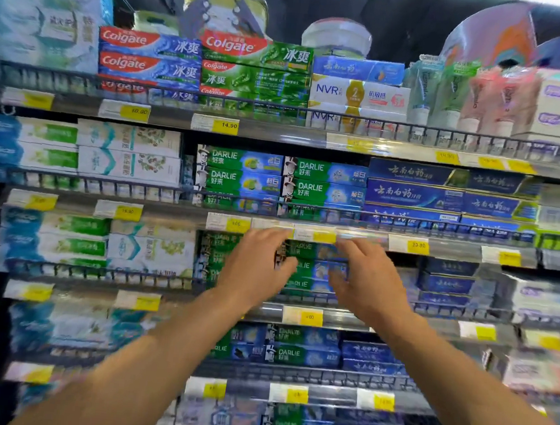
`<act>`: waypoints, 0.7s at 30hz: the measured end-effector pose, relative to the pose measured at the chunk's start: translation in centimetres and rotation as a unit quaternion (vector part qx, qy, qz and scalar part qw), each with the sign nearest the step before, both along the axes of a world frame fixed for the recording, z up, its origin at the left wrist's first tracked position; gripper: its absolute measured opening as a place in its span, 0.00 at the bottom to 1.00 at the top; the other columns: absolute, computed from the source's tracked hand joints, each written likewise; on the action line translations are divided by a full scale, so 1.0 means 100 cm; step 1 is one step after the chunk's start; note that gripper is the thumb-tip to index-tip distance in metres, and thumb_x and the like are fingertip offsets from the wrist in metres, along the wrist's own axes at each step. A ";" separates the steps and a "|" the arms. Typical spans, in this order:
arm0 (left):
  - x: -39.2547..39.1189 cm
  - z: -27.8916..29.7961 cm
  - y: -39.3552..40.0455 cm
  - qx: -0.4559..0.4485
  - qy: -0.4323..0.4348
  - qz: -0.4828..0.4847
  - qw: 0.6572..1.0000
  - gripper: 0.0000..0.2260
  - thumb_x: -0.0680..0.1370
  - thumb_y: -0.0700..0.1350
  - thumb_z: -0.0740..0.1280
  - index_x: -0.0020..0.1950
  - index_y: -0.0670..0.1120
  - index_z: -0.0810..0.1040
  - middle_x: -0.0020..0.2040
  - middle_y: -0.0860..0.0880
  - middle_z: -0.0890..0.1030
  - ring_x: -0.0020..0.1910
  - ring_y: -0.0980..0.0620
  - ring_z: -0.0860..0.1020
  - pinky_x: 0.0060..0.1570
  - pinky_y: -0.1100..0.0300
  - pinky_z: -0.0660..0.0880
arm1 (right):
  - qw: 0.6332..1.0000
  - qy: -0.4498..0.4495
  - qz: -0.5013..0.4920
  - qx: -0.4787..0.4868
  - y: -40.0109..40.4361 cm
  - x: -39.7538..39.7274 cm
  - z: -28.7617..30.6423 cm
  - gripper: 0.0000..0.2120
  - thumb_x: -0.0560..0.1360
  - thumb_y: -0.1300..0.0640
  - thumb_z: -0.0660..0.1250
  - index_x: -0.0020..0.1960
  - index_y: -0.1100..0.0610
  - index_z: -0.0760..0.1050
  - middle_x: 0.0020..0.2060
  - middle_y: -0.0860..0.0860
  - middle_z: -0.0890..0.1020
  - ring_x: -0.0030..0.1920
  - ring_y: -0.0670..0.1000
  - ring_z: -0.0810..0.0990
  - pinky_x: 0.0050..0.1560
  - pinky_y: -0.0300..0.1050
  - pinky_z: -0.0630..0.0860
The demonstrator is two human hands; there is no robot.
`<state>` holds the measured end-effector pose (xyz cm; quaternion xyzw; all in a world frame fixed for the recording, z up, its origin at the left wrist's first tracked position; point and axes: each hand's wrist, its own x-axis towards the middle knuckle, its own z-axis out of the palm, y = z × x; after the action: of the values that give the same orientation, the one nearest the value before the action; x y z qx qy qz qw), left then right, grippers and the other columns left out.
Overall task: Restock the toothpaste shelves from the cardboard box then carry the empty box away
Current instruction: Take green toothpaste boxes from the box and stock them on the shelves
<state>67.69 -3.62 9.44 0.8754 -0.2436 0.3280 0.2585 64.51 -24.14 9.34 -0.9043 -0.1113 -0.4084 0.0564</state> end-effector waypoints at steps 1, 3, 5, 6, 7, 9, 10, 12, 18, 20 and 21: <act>-0.012 -0.008 0.000 -0.001 0.009 -0.007 1.000 0.25 0.80 0.55 0.62 0.76 0.51 0.65 0.74 0.53 0.68 0.73 0.51 0.63 0.72 0.54 0.60 | 1.000 0.020 -0.007 0.003 0.001 -0.013 -0.007 0.23 0.74 0.51 0.69 0.67 0.57 0.72 0.59 0.54 0.77 0.60 0.59 0.74 0.60 0.52 0.71; -0.037 -0.023 -0.003 0.000 0.035 -0.021 0.999 0.25 0.80 0.55 0.62 0.76 0.52 0.64 0.74 0.53 0.68 0.74 0.51 0.63 0.72 0.54 0.60 | 0.999 0.052 -0.015 0.002 0.000 -0.038 -0.022 0.23 0.74 0.51 0.69 0.68 0.56 0.72 0.61 0.54 0.77 0.60 0.60 0.73 0.61 0.52 0.70; -0.062 -0.039 -0.008 0.000 0.072 -0.036 0.997 0.25 0.80 0.55 0.63 0.77 0.53 0.64 0.75 0.53 0.67 0.74 0.51 0.62 0.72 0.54 0.59 | 0.998 0.069 -0.013 0.001 -0.003 -0.061 -0.041 0.23 0.72 0.52 0.71 0.65 0.57 0.74 0.58 0.55 0.78 0.58 0.61 0.75 0.58 0.53 0.72; -0.074 -0.046 -0.011 0.000 0.088 -0.041 0.995 0.25 0.80 0.55 0.63 0.77 0.53 0.63 0.75 0.52 0.66 0.75 0.51 0.61 0.73 0.53 0.59 | 0.997 0.076 -0.012 0.004 -0.007 -0.072 -0.052 0.23 0.72 0.52 0.71 0.64 0.58 0.75 0.58 0.56 0.78 0.57 0.62 0.76 0.57 0.53 0.72; -0.085 -0.055 -0.015 0.000 0.100 -0.046 0.994 0.26 0.80 0.55 0.63 0.77 0.52 0.63 0.75 0.52 0.66 0.75 0.50 0.61 0.73 0.53 0.59 | 0.996 0.083 -0.010 0.007 -0.011 -0.084 -0.063 0.22 0.72 0.53 0.71 0.64 0.59 0.75 0.58 0.56 0.78 0.57 0.62 0.76 0.57 0.53 0.73; -0.106 -0.074 -0.026 -0.002 0.121 -0.057 0.991 0.25 0.80 0.55 0.63 0.77 0.52 0.63 0.75 0.53 0.66 0.75 0.50 0.62 0.73 0.53 0.60 | 0.994 0.104 -0.012 0.012 -0.020 -0.108 -0.085 0.22 0.75 0.51 0.69 0.66 0.58 0.73 0.60 0.55 0.77 0.59 0.60 0.74 0.59 0.53 0.72; -0.117 -0.084 -0.033 -0.001 0.131 -0.063 0.989 0.25 0.81 0.55 0.62 0.77 0.52 0.63 0.75 0.53 0.66 0.75 0.50 0.62 0.73 0.52 0.61 | 0.992 0.121 -0.018 0.013 -0.026 -0.120 -0.096 0.23 0.76 0.50 0.67 0.68 0.57 0.71 0.62 0.54 0.76 0.61 0.59 0.73 0.60 0.53 0.71; -0.139 -0.105 -0.049 0.010 0.159 -0.072 0.985 0.26 0.81 0.55 0.62 0.77 0.53 0.62 0.76 0.53 0.65 0.75 0.50 0.61 0.73 0.52 0.60 | 0.988 0.152 -0.030 0.015 -0.043 -0.144 -0.120 0.24 0.78 0.49 0.66 0.71 0.56 0.68 0.65 0.54 0.74 0.63 0.59 0.70 0.63 0.52 0.69; -0.208 -0.185 -0.123 0.022 0.245 -0.081 0.966 0.26 0.81 0.55 0.63 0.77 0.52 0.62 0.75 0.51 0.66 0.74 0.48 0.63 0.73 0.50 0.62 | 0.970 0.236 -0.050 0.028 -0.117 -0.216 -0.200 0.25 0.77 0.48 0.66 0.70 0.59 0.69 0.62 0.57 0.74 0.61 0.61 0.72 0.61 0.53 0.70; -0.232 -0.217 -0.154 0.027 0.279 -0.088 0.956 0.26 0.80 0.55 0.64 0.76 0.52 0.63 0.75 0.51 0.67 0.74 0.48 0.64 0.72 0.49 0.62 | 0.963 0.263 -0.056 0.028 -0.149 -0.240 -0.227 0.25 0.76 0.48 0.66 0.68 0.59 0.70 0.60 0.58 0.75 0.59 0.62 0.73 0.59 0.54 0.72; -0.243 -0.232 -0.169 0.023 0.294 -0.087 0.952 0.26 0.80 0.55 0.64 0.76 0.51 0.64 0.74 0.51 0.68 0.73 0.48 0.65 0.72 0.48 0.63 | 0.960 0.272 -0.057 0.031 -0.165 -0.252 -0.240 0.24 0.76 0.49 0.66 0.67 0.59 0.70 0.59 0.58 0.75 0.58 0.62 0.74 0.58 0.54 0.73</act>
<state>43.37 -20.57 -13.73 0.9141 -0.2396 0.0270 0.3259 39.31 -40.67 -14.63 -0.9838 -0.0277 -0.1531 0.0889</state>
